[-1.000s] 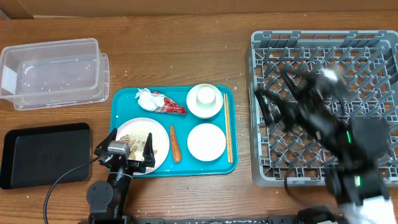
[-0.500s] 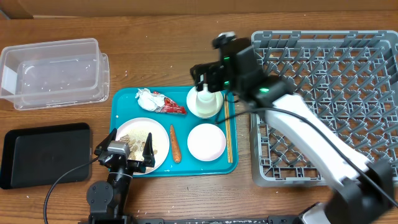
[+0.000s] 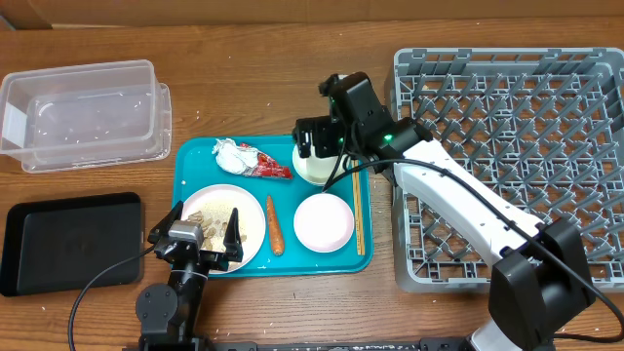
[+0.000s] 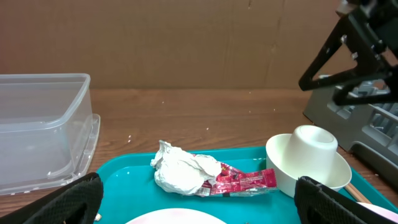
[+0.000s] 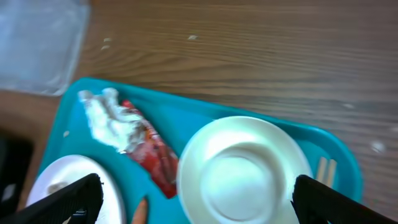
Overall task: Sort waste into correct bins and load items into the dishwasher
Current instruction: 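Move the right gripper over the white cup on the teal tray, then grasp the white cup rim with the right gripper and lift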
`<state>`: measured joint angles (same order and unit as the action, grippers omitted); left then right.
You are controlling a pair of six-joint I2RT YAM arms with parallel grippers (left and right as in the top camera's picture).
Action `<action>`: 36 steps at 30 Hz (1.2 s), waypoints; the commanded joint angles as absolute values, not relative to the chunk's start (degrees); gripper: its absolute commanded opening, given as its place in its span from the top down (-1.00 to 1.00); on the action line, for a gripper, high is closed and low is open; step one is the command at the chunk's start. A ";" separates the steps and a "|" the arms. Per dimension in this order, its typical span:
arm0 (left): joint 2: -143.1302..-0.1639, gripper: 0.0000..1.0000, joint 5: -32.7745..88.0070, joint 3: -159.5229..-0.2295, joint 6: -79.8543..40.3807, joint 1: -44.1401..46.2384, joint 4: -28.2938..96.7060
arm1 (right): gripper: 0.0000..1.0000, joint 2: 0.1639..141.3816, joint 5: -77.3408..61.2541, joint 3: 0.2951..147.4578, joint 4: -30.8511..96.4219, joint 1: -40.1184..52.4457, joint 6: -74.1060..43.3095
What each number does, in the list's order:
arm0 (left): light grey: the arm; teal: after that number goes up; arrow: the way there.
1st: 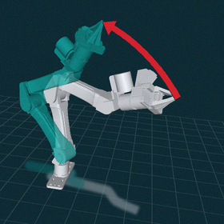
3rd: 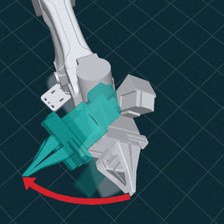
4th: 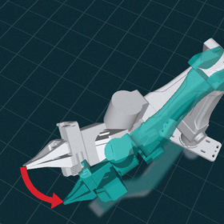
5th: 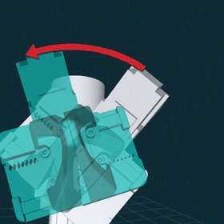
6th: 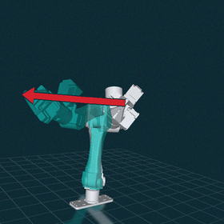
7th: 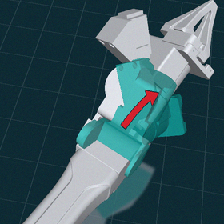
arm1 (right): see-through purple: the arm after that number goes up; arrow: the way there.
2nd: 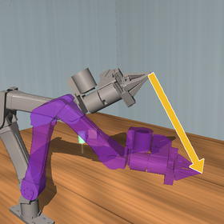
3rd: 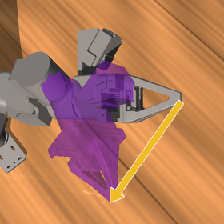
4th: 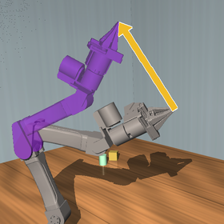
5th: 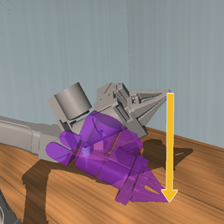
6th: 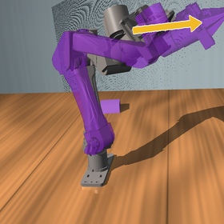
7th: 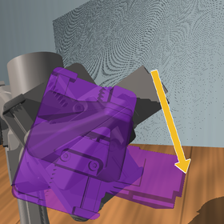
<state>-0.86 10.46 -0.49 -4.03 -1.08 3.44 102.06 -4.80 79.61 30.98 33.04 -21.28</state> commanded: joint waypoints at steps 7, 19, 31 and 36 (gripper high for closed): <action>-0.21 -0.99 9.96 -0.27 -2.74 -0.73 3.55 | -1.00 106.19 0.62 81.01 29.63 33.39 -25.39; -0.21 -0.99 9.93 -0.27 -2.72 -0.73 3.55 | -1.00 109.01 3.90 81.01 30.63 35.73 -28.82; -0.21 -1.00 9.93 -0.27 -2.74 -0.73 3.55 | -1.00 110.67 7.46 81.01 32.32 36.77 -31.81; -0.21 -1.00 9.93 -0.27 -2.74 -0.73 3.55 | -1.00 111.00 7.51 80.97 32.60 36.82 -31.77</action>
<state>-0.86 10.46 -0.49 -4.03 -1.08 3.44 110.43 6.44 79.61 32.69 36.64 -31.07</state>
